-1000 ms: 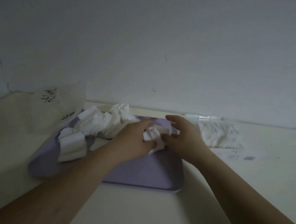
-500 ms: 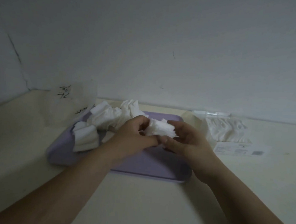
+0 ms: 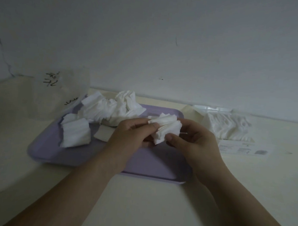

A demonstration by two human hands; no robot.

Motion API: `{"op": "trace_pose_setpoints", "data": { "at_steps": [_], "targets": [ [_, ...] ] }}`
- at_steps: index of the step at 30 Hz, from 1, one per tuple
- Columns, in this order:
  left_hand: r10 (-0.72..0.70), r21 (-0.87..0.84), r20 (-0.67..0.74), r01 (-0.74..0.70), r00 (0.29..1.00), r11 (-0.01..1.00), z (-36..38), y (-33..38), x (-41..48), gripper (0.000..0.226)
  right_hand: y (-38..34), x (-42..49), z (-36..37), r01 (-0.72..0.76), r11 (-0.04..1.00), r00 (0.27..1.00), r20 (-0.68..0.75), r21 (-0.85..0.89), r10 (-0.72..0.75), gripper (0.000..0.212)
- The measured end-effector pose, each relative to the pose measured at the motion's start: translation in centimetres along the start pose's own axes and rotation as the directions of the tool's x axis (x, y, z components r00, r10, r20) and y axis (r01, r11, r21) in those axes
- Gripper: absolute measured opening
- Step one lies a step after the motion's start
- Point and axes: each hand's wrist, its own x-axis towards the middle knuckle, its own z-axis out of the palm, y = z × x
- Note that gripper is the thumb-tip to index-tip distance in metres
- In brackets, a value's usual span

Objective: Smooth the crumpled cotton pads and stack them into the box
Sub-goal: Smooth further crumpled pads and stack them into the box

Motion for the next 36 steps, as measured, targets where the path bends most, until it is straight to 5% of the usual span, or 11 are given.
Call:
{"op": "trace_pose_setpoints", "data": {
  "at_steps": [9,19,25,31,36],
  "targets": [
    [-0.067,-0.114,0.007,0.067,0.998,0.991,0.0,-0.1,0.0,0.019,-0.6,-0.6,0.7,0.046,0.980,0.965,-0.247,-0.195,-0.094,0.030],
    [-0.108,-0.172,-0.049,0.098,0.993,0.980,-0.1,-0.1,0.1,0.015,-0.6,-0.7,0.3,0.173,0.962,0.952,-0.213,-0.212,-0.219,0.022],
    [0.084,0.064,-0.253,-0.070,0.964,0.996,-1.1,0.2,0.3,0.019,-0.6,-0.5,-0.3,0.030,0.996,0.939,-0.338,-0.084,-0.057,0.017],
    [0.161,0.135,0.082,-0.171,0.984,0.976,-0.8,0.5,-0.8,0.015,-1.1,-0.8,0.0,-0.089,0.993,0.973,-0.206,0.080,0.104,0.017],
    [0.225,0.299,0.032,-0.224,0.974,0.927,-0.5,-0.4,-0.7,0.011,-1.3,-1.2,0.4,-0.109,0.974,0.991,-0.058,0.198,0.122,0.018]
  ]
}}
